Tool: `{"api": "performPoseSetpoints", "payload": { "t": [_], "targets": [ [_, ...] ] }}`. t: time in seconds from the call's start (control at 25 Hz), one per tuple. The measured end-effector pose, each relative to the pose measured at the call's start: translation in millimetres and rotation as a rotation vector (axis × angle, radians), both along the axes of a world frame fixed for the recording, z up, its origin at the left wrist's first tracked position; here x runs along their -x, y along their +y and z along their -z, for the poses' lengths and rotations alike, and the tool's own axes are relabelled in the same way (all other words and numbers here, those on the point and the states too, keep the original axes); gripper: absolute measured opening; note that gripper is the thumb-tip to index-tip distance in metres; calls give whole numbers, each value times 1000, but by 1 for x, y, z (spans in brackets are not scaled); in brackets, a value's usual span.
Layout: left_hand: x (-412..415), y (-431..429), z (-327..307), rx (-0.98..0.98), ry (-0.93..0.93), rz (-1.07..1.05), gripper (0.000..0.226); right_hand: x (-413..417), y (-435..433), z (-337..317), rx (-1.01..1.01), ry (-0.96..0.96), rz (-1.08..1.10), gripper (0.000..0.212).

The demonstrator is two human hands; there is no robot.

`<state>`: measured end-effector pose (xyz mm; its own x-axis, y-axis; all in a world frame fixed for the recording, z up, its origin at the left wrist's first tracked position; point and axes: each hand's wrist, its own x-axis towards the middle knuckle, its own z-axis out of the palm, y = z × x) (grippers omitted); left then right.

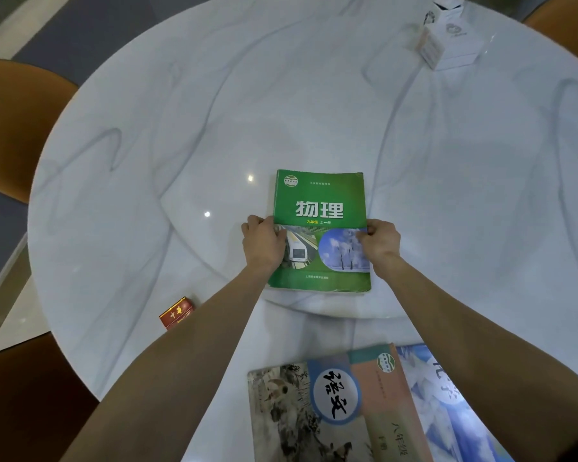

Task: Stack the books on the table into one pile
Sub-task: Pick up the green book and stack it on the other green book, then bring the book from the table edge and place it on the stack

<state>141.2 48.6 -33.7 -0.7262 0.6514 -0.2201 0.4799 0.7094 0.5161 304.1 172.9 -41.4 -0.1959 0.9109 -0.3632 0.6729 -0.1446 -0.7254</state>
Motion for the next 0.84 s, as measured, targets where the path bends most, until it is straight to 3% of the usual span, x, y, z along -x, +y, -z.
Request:
{"api": "performPoseSetpoints", "payload": {
  "t": [0.32, 0.64, 0.84],
  "targets": [
    [-5, 6, 7, 41, -150, -81, 32, 2, 5, 4, 34, -32, 2, 24],
    [0, 3, -2, 115, -100, 24, 37, 0, 2, -6, 66, -29, -5, 27],
    [-11, -14, -11, 37, 91, 155, 33, -18, -16, -16, -3, -87, -31, 33]
  ]
}}
